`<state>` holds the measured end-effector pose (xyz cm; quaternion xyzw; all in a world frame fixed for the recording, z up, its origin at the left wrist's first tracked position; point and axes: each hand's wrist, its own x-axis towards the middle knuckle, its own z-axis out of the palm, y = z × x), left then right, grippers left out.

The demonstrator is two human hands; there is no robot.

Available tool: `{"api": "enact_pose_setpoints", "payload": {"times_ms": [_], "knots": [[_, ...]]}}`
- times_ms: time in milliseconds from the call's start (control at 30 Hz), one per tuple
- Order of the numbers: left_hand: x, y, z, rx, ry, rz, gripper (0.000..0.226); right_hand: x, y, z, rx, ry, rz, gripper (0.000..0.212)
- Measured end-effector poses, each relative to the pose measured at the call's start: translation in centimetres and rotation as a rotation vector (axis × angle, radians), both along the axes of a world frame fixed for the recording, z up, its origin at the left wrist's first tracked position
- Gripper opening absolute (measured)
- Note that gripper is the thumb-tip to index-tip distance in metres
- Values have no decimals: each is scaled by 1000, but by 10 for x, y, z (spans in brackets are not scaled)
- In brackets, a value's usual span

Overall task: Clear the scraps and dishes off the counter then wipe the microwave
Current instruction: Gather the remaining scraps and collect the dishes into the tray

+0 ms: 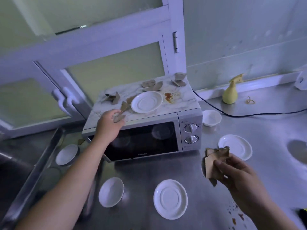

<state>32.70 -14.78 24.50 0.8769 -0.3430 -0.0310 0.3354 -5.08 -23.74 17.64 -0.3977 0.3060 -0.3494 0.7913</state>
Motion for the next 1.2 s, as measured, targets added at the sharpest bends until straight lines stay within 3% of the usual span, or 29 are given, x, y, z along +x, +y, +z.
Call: {"api": "enact_pose_setpoints", "payload": {"times_ms": [167, 267, 367, 567, 833, 933, 1033, 1100, 1200], "knots": [[18, 1, -9, 322, -80, -163, 66, 7, -16, -10, 18, -25, 67, 18], [15, 4, -12, 389, -142, -158, 74, 11, -21, -13, 18, -20, 110, 23], [11, 10, -17, 300, -200, -125, 65, 16, -24, -11, 11, -27, 154, 19], [-1, 24, -19, 138, -321, -34, 21, 31, -21, -10, 14, -48, 235, 32], [-12, 37, -17, -30, -257, 65, 14, 46, -14, -9, 14, -82, 337, 15], [-31, 44, -18, -129, -123, 143, 17, 49, -11, -7, 10, -101, 369, 16], [-70, 51, -15, -323, 282, 185, 19, 53, -9, -3, -2, -134, 399, 18], [-103, 53, -13, -386, 471, 103, 24, 56, -6, 1, -16, -160, 420, 19], [-146, 55, -11, -417, 605, -23, 23, 62, 0, 7, -58, -220, 448, 20]]}}
